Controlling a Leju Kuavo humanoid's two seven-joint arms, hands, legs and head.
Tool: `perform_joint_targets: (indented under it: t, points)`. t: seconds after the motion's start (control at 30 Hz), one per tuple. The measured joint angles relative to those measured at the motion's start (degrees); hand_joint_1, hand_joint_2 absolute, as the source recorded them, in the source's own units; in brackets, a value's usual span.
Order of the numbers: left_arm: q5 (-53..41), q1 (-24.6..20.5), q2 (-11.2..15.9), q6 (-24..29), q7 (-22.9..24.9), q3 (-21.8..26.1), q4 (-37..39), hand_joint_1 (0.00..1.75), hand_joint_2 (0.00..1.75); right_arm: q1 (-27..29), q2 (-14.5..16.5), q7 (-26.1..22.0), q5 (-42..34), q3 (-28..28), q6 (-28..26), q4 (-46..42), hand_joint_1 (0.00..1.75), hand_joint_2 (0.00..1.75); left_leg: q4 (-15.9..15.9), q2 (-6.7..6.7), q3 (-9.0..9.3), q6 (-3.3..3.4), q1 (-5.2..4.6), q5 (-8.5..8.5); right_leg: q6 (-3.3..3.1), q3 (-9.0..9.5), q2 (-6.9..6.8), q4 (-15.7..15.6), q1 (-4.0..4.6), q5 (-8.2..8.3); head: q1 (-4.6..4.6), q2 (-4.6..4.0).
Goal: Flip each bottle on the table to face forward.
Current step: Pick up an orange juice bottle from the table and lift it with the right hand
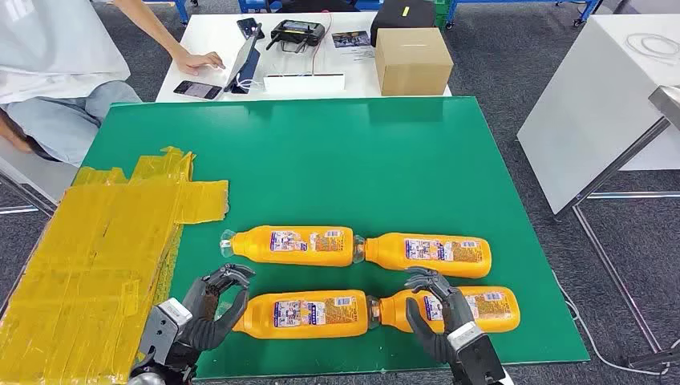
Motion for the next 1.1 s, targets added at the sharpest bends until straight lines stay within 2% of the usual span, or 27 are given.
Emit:
perform_joint_targets:
  t: [0.1,0.13,0.2,0.27,0.3,0.43,0.73,0.77,0.87,0.9,1.1]
  points:
    - [-0.86,-0.15,-0.24,2.38,-2.17,-0.01,0.0,1.75,1.75,-0.39,0.37,-2.15,-0.19,0.09,-0.74,-0.01,1.75,1.75,0.0,0.0,-0.04,0.0,0.0,0.01,0.0,-0.01,0.0,0.01,0.01,0.01,0.01,0.0]
    - [-1.63,-0.6,-0.68,5.71,-4.62,-0.07,0.0,1.75,1.75,-1.28,1.06,-4.45,-0.31,0.36,-1.93,0.0,1.75,1.75,0.0,0.01,-0.08,0.0,0.0,0.04,0.0,-0.05,0.0,0.02,0.01,0.03,0.01,0.0]
    - [-3.09,-3.03,-2.12,15.94,-9.62,-0.89,0.0,1.75,1.75,-5.34,3.42,-8.77,-0.65,2.21,-6.43,0.1,1.75,1.75,-0.01,0.08,-0.07,0.01,0.0,0.1,-0.08,-0.12,0.02,0.02,0.03,0.13,-0.01,0.0]
    - [-3.39,-6.23,-3.31,23.56,-11.04,-2.49,0.0,1.75,1.75,-10.3,5.42,-9.49,-1.23,5.36,-10.93,0.27,1.75,1.75,-0.01,0.12,0.12,0.01,0.01,0.13,-0.16,-0.08,0.02,0.02,0.04,0.17,-0.01,0.0]
    - [-3.32,-7.3,-3.6,25.23,-10.95,-3.32,0.01,1.75,1.75,-12.03,5.92,-9.24,-1.63,6.93,-12.33,0.35,1.75,1.75,-0.01,0.09,0.22,0.01,0.01,0.13,-0.16,-0.06,0.01,0.02,0.04,0.14,0.0,0.0]
    - [-2.45,-8.35,-3.86,26.94,-11.28,-5.08,0.04,1.75,1.75,-14.51,6.38,-9.43,-2.99,10.36,-14.12,0.54,1.75,1.75,-0.01,0.03,0.16,0.01,0.02,0.17,-0.15,0.14,-0.01,0.03,0.03,0.12,0.0,0.0]
    - [0.17,-8.99,-3.89,27.26,-11.76,-5.5,0.15,1.75,1.75,-16.69,6.17,-9.95,-2.73,12.19,-14.8,0.53,1.72,1.75,0.0,0.04,0.07,0.04,0.0,0.14,-0.14,0.05,-0.01,0.03,0.01,0.13,0.0,0.0]
    - [0.17,-9.05,-3.89,27.26,-11.76,-5.5,0.19,1.61,1.75,-16.96,6.14,-9.92,-2.54,12.25,-14.84,0.52,1.46,1.75,0.0,0.04,0.07,0.04,0.0,0.14,-0.14,0.05,-0.01,0.03,0.01,0.13,0.0,0.0]
    - [0.2,-9.17,-3.89,27.29,-11.75,-5.49,0.24,0.3,1.75,-17.84,5.98,-8.95,-1.12,12.51,-15.38,0.52,0.18,1.75,0.0,0.04,0.08,0.03,0.0,0.15,-0.14,0.05,0.0,0.03,0.02,0.13,0.0,0.0]
    - [0.28,-9.18,-3.89,27.36,-11.71,-5.49,0.24,0.0,1.75,-18.23,5.9,-8.08,-0.05,12.62,-15.83,0.59,0.0,1.75,-0.01,0.04,0.07,0.03,0.01,0.15,-0.14,0.05,0.0,0.03,0.02,0.13,0.0,0.0]
    - [1.04,-9.24,-4.03,28.7,-11.05,-4.97,0.38,0.0,1.75,-22.29,5.04,-0.23,11.33,13.76,-18.42,3.66,0.0,1.75,-0.01,0.05,0.08,0.03,0.01,0.16,-0.14,0.06,0.0,0.04,0.02,0.14,0.0,0.0]
